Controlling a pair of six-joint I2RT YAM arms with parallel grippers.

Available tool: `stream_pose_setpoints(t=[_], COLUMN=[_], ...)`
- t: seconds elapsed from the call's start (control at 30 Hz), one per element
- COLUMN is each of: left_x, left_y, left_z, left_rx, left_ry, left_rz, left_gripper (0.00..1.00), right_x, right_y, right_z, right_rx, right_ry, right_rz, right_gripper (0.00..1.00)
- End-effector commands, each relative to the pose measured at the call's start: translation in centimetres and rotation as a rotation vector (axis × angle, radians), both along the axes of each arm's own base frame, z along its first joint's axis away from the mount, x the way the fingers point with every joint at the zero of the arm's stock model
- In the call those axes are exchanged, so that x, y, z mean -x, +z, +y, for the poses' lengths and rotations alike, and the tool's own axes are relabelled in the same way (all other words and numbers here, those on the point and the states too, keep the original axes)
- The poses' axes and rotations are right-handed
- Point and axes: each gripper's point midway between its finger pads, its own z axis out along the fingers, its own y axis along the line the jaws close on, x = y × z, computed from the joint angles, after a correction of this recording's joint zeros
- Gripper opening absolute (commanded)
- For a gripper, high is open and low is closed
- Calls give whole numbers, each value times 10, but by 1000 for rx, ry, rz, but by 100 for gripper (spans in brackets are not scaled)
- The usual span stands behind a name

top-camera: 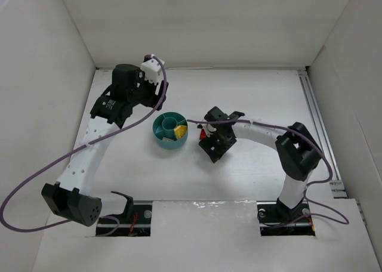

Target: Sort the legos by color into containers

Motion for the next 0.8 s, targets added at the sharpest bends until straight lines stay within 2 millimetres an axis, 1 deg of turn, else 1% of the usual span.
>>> stream_pose_setpoints(t=[0.0,0.07,0.1,0.2,0.33,0.4,0.43,0.47,0.53,0.6,0.63,0.67,0.7,0.77], left_x=[1,-1,-1,-2,-3,-5,-5,-4,-6,-7,-10,-10,-11,-11], left_y=[12,14,14,7,7,9,9,5,7,7,8,9,9,9], left_z=[2,3,3,3,4,5,5,5,5,8,11,11,15,14], left_rx=[6,-2,-2,-15,-24,-32,-32,-35,-39,-40,-44,-44,-45,-48], left_ry=[2,6,6,2,-3,1,1,1,-3,6,11,11,22,10], left_rz=[-51,-65,-65,-52,-56,-70,-70,-61,-74,-73,-86,-86,-85,-88], left_gripper=[69,69,69,70,70,70,70,70,70,70,71,71,71,71], right_x=[-17,-18,-21,-21,-17,-21,-20,-20,-19,-18,-16,-13,-10,-9], right_y=[7,3,3,-1,-10,-7,-12,-13,-13,-17,-17,-22,-26,-26], right_z=[13,11,14,13,14,15,14,15,16,15,13,11,8,6], right_rx=[-20,-5,-10,12,30,30,39,45,54,61,68,81,94,101], right_ry=[9,6,6,9,19,16,17,17,25,25,26,27,27,28], right_rz=[-59,-60,-65,-73,-53,-67,-57,-50,-58,-50,-42,-29,-14,-7], right_gripper=[88,89,89,89,89,89,88,84,78,69,66,62,57,51])
